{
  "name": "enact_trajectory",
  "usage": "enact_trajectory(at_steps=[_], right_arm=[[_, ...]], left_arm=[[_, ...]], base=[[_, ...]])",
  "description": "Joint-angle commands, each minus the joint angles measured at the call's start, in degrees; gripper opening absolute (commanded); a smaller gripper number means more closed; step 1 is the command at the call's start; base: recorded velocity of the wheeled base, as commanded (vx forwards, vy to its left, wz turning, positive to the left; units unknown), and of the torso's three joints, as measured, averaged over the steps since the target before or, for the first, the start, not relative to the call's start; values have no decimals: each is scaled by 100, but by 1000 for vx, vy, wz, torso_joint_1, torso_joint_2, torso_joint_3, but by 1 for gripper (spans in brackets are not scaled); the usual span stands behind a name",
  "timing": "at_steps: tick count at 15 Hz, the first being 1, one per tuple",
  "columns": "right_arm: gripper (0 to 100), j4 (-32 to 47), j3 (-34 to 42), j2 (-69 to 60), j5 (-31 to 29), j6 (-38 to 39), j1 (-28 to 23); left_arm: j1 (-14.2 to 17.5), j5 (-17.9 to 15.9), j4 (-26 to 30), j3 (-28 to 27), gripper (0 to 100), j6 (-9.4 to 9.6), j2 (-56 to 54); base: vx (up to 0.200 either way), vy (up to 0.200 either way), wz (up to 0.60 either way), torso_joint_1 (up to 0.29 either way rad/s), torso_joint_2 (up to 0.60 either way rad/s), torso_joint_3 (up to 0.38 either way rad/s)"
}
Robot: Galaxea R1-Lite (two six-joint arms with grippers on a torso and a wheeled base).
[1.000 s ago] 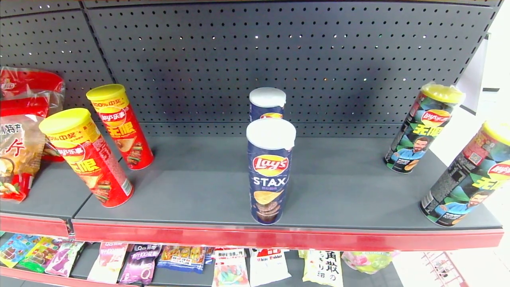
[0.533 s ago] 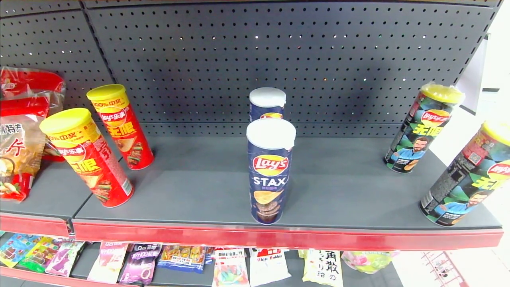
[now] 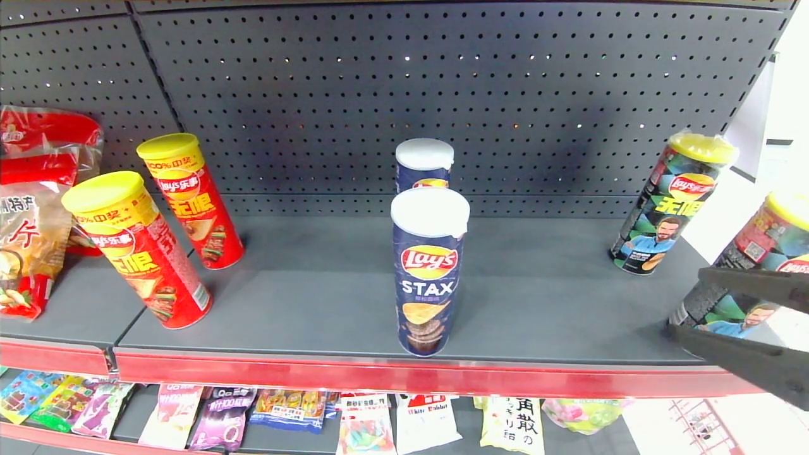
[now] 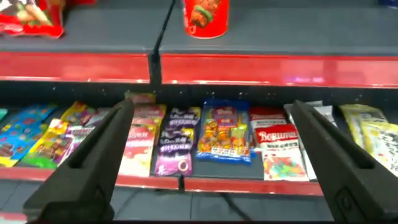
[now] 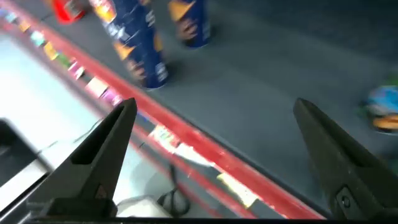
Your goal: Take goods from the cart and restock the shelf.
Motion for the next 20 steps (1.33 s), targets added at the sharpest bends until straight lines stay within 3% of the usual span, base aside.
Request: enact_trajectory(at_steps=[1,5,13,20], right_arm=[[100,-320,-20,791,-6,38,426],[100,-1199,-47,1811,-208,11,549],[100,-1401,-47,2980,-1289,38,1103],[100,-1928,-214,3762,-1649,55,1357]], left_arm=[[-188,-48,-1,2,100,21,-211],[-144,-48,-1,2,100,4,-361],[-118,-48,-1,2,100,-49,-361],[-118,-48,-1,2,100,-49,-361]], base=[[0,0,0,0,0,0],[0,0,0,0,0,0],[0,0,0,0,0,0],[0,0,0,0,0,0]])
